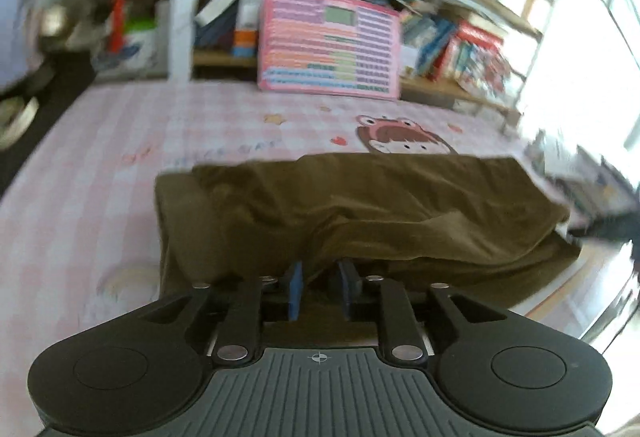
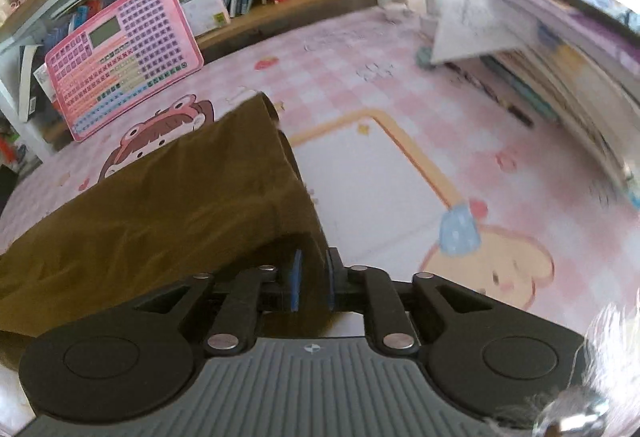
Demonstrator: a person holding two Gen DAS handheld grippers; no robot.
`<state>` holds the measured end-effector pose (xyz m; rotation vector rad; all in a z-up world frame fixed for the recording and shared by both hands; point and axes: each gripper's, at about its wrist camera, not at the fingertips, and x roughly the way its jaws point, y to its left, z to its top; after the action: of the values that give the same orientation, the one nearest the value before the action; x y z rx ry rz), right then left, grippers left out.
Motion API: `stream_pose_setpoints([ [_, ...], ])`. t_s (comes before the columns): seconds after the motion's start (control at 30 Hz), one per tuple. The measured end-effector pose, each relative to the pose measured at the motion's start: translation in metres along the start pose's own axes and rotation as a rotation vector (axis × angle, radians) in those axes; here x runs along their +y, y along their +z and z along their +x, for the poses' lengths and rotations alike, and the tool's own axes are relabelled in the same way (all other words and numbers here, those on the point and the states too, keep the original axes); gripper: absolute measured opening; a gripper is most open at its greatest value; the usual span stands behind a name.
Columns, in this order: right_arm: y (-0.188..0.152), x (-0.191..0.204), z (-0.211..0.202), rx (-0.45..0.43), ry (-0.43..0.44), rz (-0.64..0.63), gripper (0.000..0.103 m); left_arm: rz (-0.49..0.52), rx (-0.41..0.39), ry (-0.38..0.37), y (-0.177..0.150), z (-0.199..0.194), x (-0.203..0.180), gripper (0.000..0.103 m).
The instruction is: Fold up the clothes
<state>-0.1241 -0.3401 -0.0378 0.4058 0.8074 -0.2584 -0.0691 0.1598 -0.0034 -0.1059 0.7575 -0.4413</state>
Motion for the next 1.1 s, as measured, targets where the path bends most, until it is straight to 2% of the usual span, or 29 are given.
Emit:
stream_pose_setpoints([
  [0.07, -0.006, 0.001, -0.007, 0.011, -0.004, 0.007, 0.030, -0.115, 0.016, 0.014, -0.008, -0.006, 0.011, 0.023],
  [0.13, -0.011, 0.000, -0.014, 0.022, 0.009, 0.025, 0.033, -0.270, 0.035, 0.016, -0.016, -0.013, 0.021, 0.023],
  [0.23, -0.012, -0.002, -0.022, 0.044, 0.065, 0.086, 0.040, -0.539, 0.026, -0.053, -0.030, -0.023, 0.031, 0.023],
  [0.37, -0.007, -0.007, -0.021, 0.094, 0.189, 0.262, 0.055, -0.815, -0.017, -0.135, -0.039, -0.020, 0.034, 0.023],
  [0.4, -0.005, -0.008, -0.018, 0.116, 0.225, 0.324, 0.058, -0.873, -0.027, -0.157, -0.039, -0.016, 0.034, 0.027],
  [0.53, 0.004, -0.015, -0.001, 0.168, 0.312, 0.519, 0.062, -1.030, -0.057, -0.192, -0.030, 0.010, 0.033, 0.036],
  [0.67, 0.008, -0.028, 0.015, 0.188, 0.328, 0.680, 0.062, -1.119, -0.073, -0.146, -0.026, 0.028, 0.035, 0.051],
  [0.73, 0.010, -0.034, 0.022, 0.197, 0.310, 0.721, 0.060, -1.182, -0.078, -0.111, -0.032, 0.030, 0.039, 0.053],
  [0.8, 0.011, -0.039, 0.028, 0.199, 0.307, 0.741, 0.053, -1.242, -0.096, -0.088, -0.038, 0.034, 0.044, 0.053],
  [0.93, 0.015, -0.044, 0.033, 0.214, 0.307, 0.752, 0.044, -1.320, -0.157, -0.075, -0.044, 0.039, 0.050, 0.049],
  [0.97, 0.015, -0.045, 0.035, 0.218, 0.306, 0.756, 0.037, -1.319, -0.165, -0.063, -0.043, 0.040, 0.050, 0.046],
  [1.0, 0.015, -0.046, 0.036, 0.225, 0.302, 0.760, 0.026, -1.312, -0.172, -0.033, -0.041, 0.039, 0.050, 0.025],
  [1.03, 0.015, -0.046, 0.038, 0.233, 0.299, 0.763, 0.018, -1.305, -0.180, -0.003, -0.040, 0.038, 0.050, 0.011],
  [1.07, 0.016, -0.045, 0.040, 0.244, 0.299, 0.760, 0.007, -1.297, -0.186, 0.026, -0.038, 0.038, 0.050, 0.007],
  [1.1, 0.019, -0.042, 0.041, 0.250, 0.295, 0.746, 0.006, -1.273, -0.185, 0.040, -0.032, 0.038, 0.050, 0.005],
])
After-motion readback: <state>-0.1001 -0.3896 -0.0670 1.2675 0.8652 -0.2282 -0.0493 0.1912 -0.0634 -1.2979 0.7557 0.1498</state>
